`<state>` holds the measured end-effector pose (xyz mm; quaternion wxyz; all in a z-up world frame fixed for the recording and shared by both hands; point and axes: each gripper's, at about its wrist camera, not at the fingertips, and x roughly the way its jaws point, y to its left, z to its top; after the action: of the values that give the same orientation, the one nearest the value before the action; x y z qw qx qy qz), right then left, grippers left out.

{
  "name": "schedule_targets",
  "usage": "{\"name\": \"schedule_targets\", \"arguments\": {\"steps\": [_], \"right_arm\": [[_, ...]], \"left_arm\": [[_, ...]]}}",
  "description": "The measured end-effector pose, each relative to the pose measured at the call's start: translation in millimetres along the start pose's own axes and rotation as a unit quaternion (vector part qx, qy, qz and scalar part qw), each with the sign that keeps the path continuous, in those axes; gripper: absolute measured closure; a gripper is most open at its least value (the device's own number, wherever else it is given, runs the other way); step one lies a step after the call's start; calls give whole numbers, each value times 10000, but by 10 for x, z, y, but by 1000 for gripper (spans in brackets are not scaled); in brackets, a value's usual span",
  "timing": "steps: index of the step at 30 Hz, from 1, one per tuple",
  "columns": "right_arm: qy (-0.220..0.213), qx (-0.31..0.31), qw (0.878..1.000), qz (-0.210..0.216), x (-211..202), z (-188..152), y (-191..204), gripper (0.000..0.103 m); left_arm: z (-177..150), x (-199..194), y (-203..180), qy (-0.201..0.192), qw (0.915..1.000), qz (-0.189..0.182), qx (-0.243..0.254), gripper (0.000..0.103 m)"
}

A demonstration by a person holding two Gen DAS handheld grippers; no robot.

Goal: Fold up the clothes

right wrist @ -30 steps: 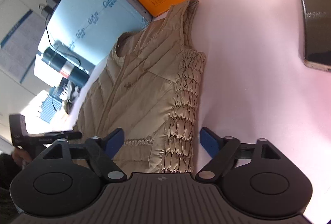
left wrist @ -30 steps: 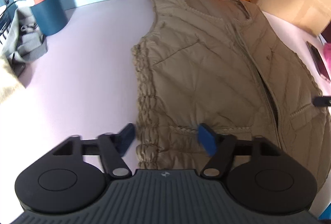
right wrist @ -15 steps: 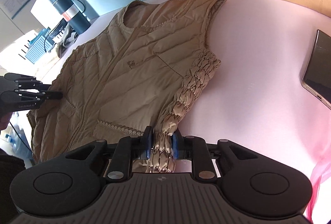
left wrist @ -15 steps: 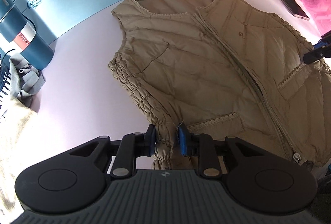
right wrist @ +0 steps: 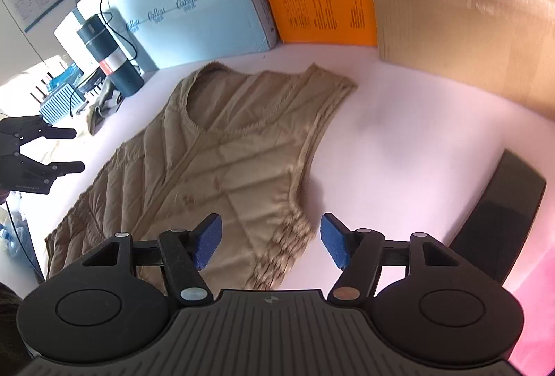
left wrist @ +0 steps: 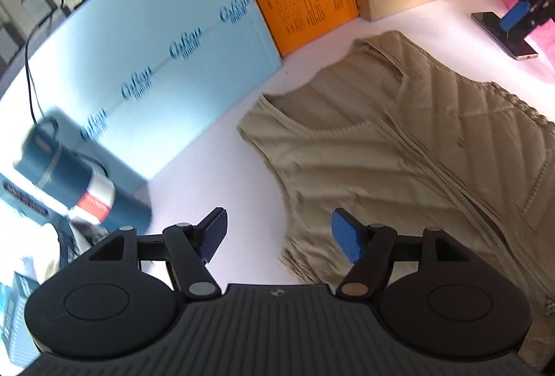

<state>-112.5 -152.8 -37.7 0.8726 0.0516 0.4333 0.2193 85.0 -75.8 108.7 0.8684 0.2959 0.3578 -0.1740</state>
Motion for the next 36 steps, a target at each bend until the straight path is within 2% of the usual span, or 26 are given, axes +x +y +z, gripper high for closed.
{"name": "schedule_targets", "arguments": {"steps": [1, 3, 5, 6, 7, 10, 15, 22, 24, 29, 32, 35, 36], "right_arm": [[-64, -6, 10000, 55, -25, 173, -64, 42], [-211, -96, 9995, 211, -80, 527, -145, 41], [-305, -361, 9982, 367, -104, 852, -165, 25], [-269, -503, 9975, 425, -81, 980, -170, 21], [-232, -646, 9965, 484, -58, 1109, -175, 18], [-116, -926, 9947, 421, 146, 1300, -217, 18], [-4, -674, 9962, 550, 580, 1266, -477, 18], [78, -303, 9962, 819, 1049, 1299, -922, 18], [98, -130, 9960, 877, 1186, 1301, -1069, 18], [181, 47, 9953, 948, 1494, 1255, -1323, 18], [81, -114, 9954, 945, 1595, 1211, -1350, 17], [148, -745, 9937, 819, 1645, 1193, -1199, 13], [193, -991, 9919, 775, 1660, 1186, -1141, 12]], "left_arm": [[121, 39, 119, -88, 9998, 92, 148, 39], [309, 146, 342, -161, 9996, 47, 216, 39], [412, 282, 498, -224, 9997, -63, 64, 39], [423, 372, 541, -219, 9996, -133, -94, 39], [428, 464, 578, -208, 9992, -205, -264, 39], [389, 758, 627, -130, 9970, -395, -656, 40], [304, 1247, 667, 39, 9934, -634, -950, 47], [204, 1789, 864, 5, 9807, -1081, -1628, 50], [190, 1917, 869, -10, 9788, -1184, -1672, 51], [191, 2124, 802, -65, 9799, -1358, -1458, 50], [175, 2165, 773, -187, 9810, -1432, -1293, 49], [188, 2181, 743, -308, 9803, -1553, -1183, 48], [208, 2206, 738, -327, 9803, -1582, -1132, 45]]}}
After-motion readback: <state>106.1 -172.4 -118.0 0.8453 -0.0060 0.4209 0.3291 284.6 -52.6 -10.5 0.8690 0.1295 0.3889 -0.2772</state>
